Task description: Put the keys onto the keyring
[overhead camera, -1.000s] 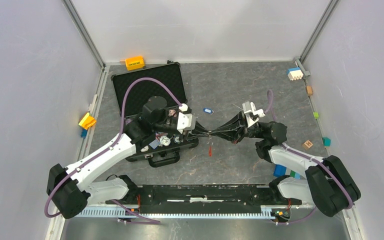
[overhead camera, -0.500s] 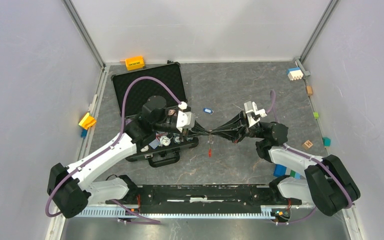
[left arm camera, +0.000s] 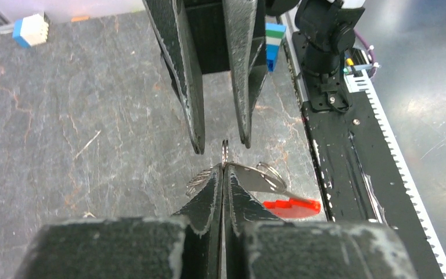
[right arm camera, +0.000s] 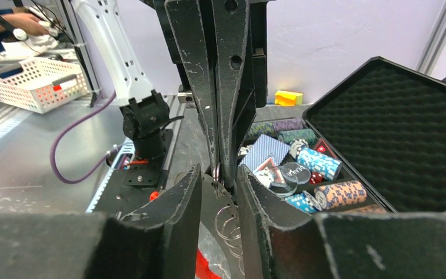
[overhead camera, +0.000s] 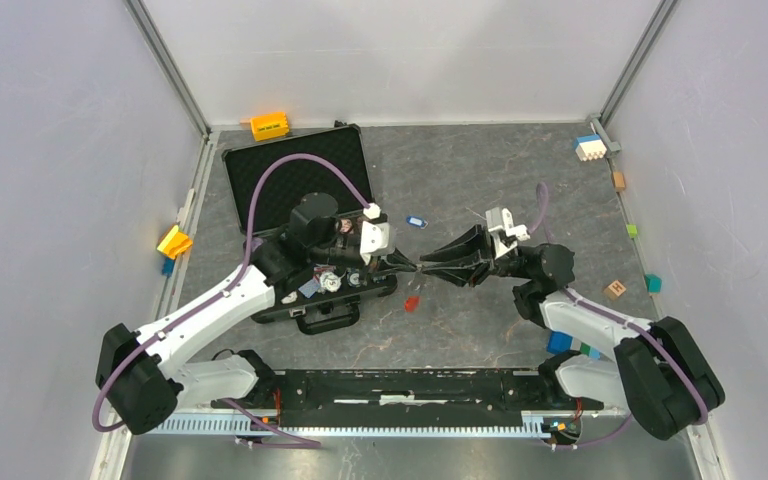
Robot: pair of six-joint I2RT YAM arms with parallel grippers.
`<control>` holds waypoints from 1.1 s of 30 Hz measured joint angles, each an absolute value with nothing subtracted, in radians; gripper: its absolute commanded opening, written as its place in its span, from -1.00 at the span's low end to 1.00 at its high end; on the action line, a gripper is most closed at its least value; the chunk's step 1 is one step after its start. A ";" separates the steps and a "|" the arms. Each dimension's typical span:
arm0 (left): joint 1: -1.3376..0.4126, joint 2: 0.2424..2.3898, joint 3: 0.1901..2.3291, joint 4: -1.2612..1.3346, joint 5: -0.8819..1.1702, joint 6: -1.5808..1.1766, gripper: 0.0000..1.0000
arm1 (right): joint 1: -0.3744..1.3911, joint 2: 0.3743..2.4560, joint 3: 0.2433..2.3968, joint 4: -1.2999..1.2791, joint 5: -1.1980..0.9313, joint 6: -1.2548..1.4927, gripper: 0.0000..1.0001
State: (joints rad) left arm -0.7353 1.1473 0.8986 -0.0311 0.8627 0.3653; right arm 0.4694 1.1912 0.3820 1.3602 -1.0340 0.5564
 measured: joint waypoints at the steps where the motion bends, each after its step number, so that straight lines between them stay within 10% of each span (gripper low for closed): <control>1: -0.735 1.148 0.899 -0.053 0.850 0.373 -0.95 | 0.469 1.182 0.382 1.336 -1.034 0.534 -0.26; 23: -0.793 1.173 0.957 -0.261 0.699 0.463 -0.96 | 0.513 1.092 0.439 0.748 -1.027 0.054 -0.37; 33: -0.807 1.198 0.974 -0.305 0.647 0.476 -0.96 | 0.532 1.076 0.469 0.601 -1.018 -0.069 -0.86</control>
